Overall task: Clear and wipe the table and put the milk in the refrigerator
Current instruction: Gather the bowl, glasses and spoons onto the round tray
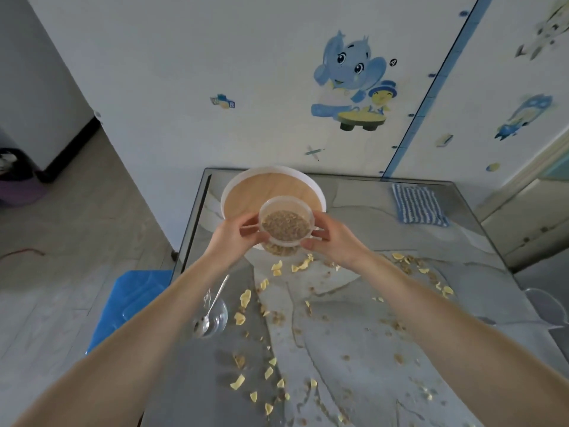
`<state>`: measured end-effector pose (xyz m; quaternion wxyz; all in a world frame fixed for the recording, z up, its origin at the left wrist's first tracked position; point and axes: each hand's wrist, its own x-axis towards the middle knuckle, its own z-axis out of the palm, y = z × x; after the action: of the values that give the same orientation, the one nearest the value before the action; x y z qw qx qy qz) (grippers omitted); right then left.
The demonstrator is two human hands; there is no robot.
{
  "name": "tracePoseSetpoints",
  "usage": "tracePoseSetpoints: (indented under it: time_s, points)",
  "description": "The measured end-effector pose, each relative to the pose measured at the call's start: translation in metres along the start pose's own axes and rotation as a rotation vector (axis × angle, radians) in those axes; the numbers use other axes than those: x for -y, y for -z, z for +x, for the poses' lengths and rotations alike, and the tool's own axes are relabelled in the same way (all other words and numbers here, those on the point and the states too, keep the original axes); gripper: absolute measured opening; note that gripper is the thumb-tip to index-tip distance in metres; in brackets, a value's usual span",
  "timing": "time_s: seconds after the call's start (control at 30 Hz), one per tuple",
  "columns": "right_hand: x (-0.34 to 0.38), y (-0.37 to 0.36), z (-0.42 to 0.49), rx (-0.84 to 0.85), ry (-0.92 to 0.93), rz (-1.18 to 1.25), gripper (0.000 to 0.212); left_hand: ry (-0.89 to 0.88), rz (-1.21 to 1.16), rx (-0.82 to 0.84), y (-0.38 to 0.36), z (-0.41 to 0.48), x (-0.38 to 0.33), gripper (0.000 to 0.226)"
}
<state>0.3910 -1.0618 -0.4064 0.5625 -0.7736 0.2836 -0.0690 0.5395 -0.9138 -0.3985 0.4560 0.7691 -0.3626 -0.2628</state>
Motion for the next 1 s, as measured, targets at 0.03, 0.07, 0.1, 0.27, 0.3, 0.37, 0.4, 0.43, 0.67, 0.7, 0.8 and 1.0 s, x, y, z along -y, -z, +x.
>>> tracePoseSetpoints:
  time_s: [0.03, 0.07, 0.1, 0.27, 0.3, 0.37, 0.4, 0.43, 0.67, 0.7, 0.8, 1.0]
  points:
    - [-0.002, 0.001, 0.010, -0.004, -0.004, 0.002, 0.060, -0.007, 0.002, -0.007, 0.000, 0.009, 0.003, 0.043]
    - [-0.003, 0.001, 0.016, -0.002, -0.010, 0.005, 0.061, -0.013, 0.001, -0.017, 0.000, 0.014, 0.004, 0.041]
    - [-0.006, 0.000, 0.028, 0.000, -0.012, 0.004, 0.061, -0.014, 0.003, -0.025, -0.002, 0.025, 0.010, 0.039]
    - [-0.026, -0.005, 0.069, -0.020, -0.029, -0.006, 0.059, 0.006, 0.008, -0.032, -0.016, 0.063, 0.039, 0.036]
    - [-0.030, -0.006, 0.074, -0.023, -0.035, -0.009, 0.060, 0.016, 0.019, -0.034, -0.020, 0.068, 0.045, 0.035]
    - [-0.040, -0.008, 0.085, -0.029, -0.037, -0.010, 0.061, 0.027, 0.063, -0.035, -0.027, 0.078, 0.056, 0.033]
    - [-0.045, -0.009, 0.091, -0.027, -0.043, -0.008, 0.061, 0.032, 0.084, -0.033, -0.030, 0.082, 0.061, 0.033]
    - [-0.048, -0.010, 0.095, -0.021, -0.049, -0.013, 0.061, 0.039, 0.099, -0.029, -0.032, 0.086, 0.066, 0.034]
    - [-0.069, -0.016, 0.116, 0.037, -0.091, -0.025, 0.063, 0.094, 0.214, 0.019, -0.043, 0.104, 0.092, 0.032]
    - [-0.072, -0.017, 0.116, 0.045, -0.094, -0.036, 0.063, 0.101, 0.237, 0.027, -0.044, 0.105, 0.095, 0.031]
    - [-0.080, -0.021, 0.116, 0.054, -0.094, -0.107, 0.064, 0.125, 0.304, 0.054, -0.045, 0.106, 0.100, 0.025]
    - [-0.082, -0.025, 0.117, 0.059, -0.064, -0.179, 0.060, 0.173, 0.325, 0.063, -0.044, 0.105, 0.099, 0.020]
